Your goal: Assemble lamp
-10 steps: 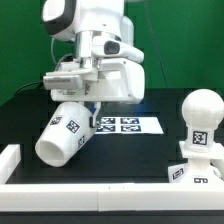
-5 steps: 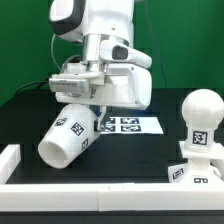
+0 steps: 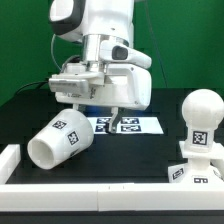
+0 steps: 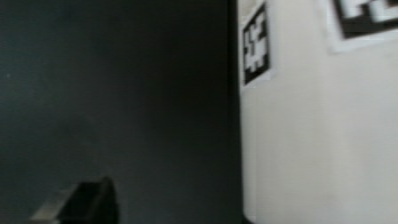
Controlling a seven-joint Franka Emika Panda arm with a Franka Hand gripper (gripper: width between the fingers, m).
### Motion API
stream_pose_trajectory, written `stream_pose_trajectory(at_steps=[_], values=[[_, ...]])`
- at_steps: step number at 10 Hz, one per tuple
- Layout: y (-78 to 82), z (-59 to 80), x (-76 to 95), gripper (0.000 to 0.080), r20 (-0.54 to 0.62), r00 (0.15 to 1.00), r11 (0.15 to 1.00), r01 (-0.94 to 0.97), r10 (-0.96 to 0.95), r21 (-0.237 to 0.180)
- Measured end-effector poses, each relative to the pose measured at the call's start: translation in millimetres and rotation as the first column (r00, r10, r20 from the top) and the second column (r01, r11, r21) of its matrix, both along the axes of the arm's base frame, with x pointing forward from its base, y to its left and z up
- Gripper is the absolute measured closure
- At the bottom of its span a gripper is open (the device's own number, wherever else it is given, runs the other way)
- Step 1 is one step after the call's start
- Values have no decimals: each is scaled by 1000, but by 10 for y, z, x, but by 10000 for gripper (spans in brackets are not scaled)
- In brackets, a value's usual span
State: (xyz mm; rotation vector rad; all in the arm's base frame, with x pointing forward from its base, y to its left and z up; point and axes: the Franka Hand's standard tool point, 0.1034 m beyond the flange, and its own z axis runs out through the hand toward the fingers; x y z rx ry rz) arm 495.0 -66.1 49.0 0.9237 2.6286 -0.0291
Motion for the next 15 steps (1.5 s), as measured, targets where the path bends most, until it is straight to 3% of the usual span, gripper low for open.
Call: stream_pose_trajectory(at_steps=[2, 6, 12, 15], values=[[-2, 0, 0, 111, 0, 1000, 1000, 0, 0, 0], [-3, 0, -1, 101, 0, 1000, 1000, 1, -1, 0], [175, 160, 26, 101, 8, 1000, 1000, -10, 10, -4], [368, 303, 40, 101, 9, 1000, 1000, -5, 6, -17]])
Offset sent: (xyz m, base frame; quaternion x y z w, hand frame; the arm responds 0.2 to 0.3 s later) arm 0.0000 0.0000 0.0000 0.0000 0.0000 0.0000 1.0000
